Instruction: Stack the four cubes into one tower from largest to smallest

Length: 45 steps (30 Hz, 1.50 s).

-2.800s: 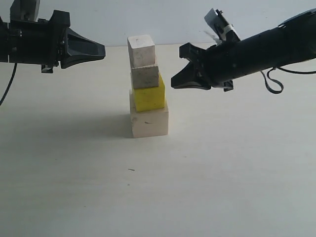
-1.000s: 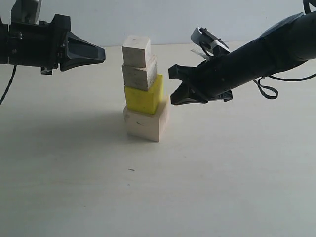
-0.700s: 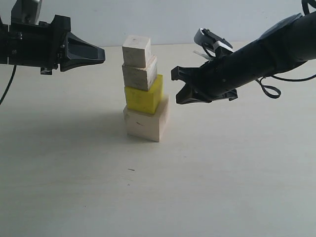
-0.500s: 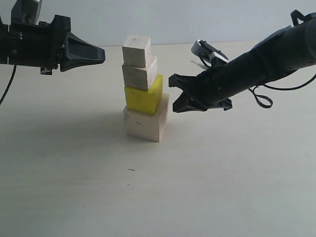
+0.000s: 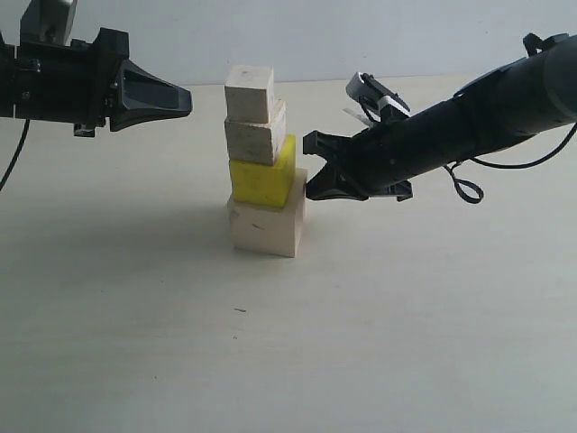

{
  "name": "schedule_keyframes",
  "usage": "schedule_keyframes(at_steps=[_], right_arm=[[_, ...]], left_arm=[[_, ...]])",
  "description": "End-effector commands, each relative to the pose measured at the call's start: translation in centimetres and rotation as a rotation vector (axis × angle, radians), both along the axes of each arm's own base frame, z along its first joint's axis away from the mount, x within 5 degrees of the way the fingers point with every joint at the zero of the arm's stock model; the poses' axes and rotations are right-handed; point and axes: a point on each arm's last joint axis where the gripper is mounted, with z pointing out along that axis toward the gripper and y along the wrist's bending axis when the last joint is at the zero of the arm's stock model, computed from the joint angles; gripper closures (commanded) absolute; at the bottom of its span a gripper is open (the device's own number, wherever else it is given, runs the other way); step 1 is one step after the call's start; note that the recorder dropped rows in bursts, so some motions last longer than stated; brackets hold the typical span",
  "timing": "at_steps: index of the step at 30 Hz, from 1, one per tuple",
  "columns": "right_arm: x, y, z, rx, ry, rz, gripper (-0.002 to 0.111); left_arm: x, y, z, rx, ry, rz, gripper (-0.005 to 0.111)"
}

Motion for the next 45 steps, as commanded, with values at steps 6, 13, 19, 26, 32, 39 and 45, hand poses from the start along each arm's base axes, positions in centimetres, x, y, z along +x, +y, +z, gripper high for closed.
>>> schedule_keyframes(at_steps=[6, 13, 19, 26, 32, 39, 45], right_arm=[[0.5, 0.1, 0.5, 0.029, -0.043, -0.004, 0.108], [0.5, 0.2, 0.6, 0.034, -0.058, 0.0, 0.108], [0.6, 0.2, 0.6, 0.033, -0.074, 0.009, 0.108], [0.6, 0.2, 0.6, 0.037, -0.088, 0.022, 0.108], [0.6, 0.4, 0.8, 0.058, -0.096, 0.021, 0.108], [0.5, 0.3, 0.8, 0.042, -0.097, 0.043, 0.108], [0.3, -0.2, 2.8, -0.015, -0.164, 0.043, 0.108]], left_arm=[[-0.3, -0.2, 0.2, -0.012, 0.0, -0.015, 0.107], [-0.4, -0.3, 0.2, -0.021, 0.002, -0.024, 0.107], [-0.4, -0.3, 0.3, -0.024, 0.003, -0.029, 0.107], [-0.4, -0.3, 0.3, -0.032, 0.004, -0.026, 0.107], [-0.4, -0.3, 0.3, -0.034, 0.004, -0.029, 0.107], [-0.4, -0.4, 0.4, -0.036, 0.003, -0.03, 0.107], [-0.6, 0.2, 1.5, -0.023, -0.048, -0.002, 0.107]])
